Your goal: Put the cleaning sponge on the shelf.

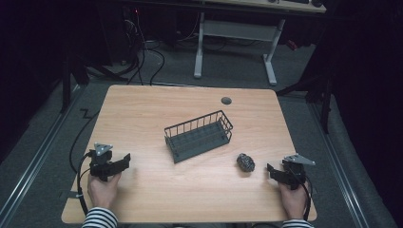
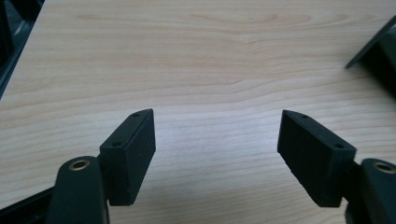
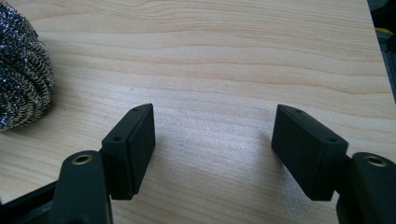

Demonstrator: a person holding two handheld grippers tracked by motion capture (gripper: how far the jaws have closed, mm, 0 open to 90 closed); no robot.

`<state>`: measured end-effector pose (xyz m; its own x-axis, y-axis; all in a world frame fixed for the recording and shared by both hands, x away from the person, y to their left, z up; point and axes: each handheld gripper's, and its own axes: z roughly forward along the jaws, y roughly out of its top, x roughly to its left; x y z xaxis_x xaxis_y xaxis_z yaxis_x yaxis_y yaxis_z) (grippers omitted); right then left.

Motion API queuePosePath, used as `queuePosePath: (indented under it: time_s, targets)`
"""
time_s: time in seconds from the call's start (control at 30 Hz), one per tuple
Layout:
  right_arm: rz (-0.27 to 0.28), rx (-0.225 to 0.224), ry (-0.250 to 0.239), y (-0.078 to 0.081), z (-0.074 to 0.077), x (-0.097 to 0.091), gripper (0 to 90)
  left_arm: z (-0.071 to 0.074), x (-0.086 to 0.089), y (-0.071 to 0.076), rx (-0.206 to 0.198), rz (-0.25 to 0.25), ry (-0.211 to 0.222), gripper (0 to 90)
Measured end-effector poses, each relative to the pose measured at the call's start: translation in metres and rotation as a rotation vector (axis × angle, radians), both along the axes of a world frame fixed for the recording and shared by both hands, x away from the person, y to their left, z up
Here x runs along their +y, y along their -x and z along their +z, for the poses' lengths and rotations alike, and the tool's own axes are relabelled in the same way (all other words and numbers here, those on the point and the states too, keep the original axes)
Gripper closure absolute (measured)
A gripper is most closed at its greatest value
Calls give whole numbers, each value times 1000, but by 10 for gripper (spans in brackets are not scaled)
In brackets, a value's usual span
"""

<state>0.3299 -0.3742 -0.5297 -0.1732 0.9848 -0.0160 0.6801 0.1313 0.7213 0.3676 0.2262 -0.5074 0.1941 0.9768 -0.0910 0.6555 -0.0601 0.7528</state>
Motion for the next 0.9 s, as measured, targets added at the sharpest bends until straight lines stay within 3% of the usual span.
queuePosePath:
  time_s: [0.17,0.43,0.6,0.7,0.9]
  targets:
    - [0,0,0,0,0,0,306,-13,7,-1,-16,44,-10,278]
    - [-5,-4,-3,-1,0,0,320,-25,10,0,-14,50,-33,275]
    - [-1,-6,1,-1,0,-1,320,-30,13,0,6,38,-41,265]
    - [-1,-6,1,-1,0,-1,320,-30,8,1,10,12,-87,264]
    - [1,-2,-1,-1,0,0,303,-30,8,1,11,3,-81,253]
